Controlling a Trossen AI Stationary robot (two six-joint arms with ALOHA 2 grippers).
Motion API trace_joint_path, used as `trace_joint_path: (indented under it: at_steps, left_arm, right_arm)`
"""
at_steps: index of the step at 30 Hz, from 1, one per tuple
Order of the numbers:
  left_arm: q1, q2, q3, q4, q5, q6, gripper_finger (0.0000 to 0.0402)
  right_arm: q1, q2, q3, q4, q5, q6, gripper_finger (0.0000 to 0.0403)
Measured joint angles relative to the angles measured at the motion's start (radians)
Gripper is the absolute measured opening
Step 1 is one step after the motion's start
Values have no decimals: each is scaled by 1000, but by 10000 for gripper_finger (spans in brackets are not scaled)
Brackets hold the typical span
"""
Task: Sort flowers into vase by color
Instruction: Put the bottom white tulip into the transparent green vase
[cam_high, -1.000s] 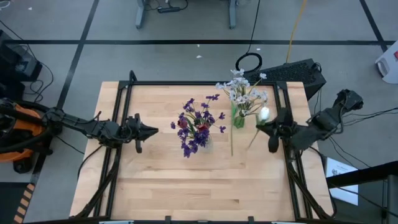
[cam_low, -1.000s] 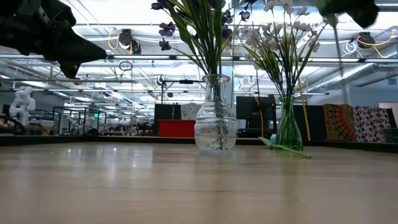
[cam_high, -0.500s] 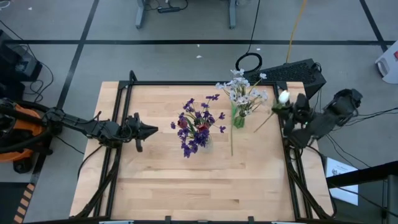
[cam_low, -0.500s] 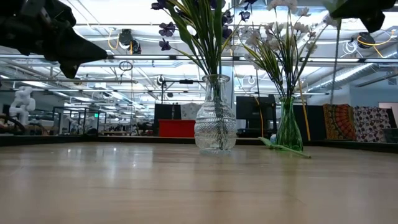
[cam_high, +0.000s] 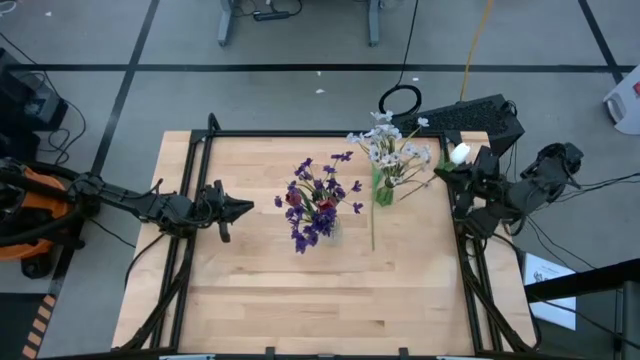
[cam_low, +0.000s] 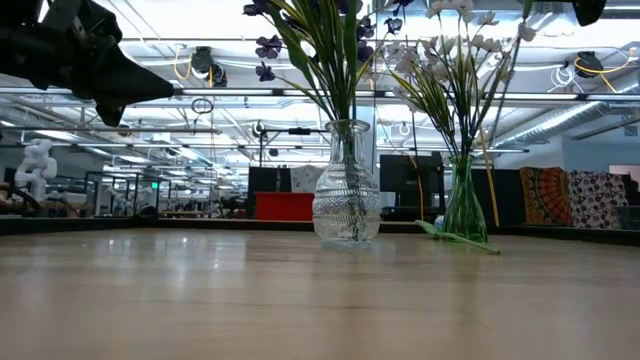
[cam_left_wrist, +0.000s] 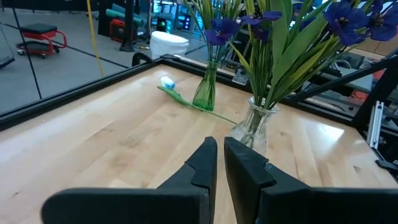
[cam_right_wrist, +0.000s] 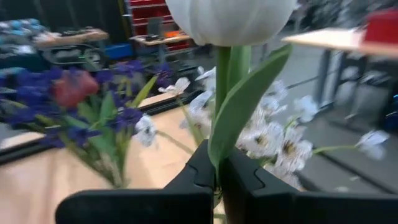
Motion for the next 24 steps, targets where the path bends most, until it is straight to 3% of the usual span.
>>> trace_joint_path:
  at_steps: [8, 24]
  left_arm:
    - [0, 0, 0, -3, -3, 0, 35]
    - [0, 0, 0, -4, -3, 1, 35]
  right_arm:
    - [-8, 106, -1, 119, 141, -118, 0]
    - [-117, 211, -1, 148, 142, -110, 0]
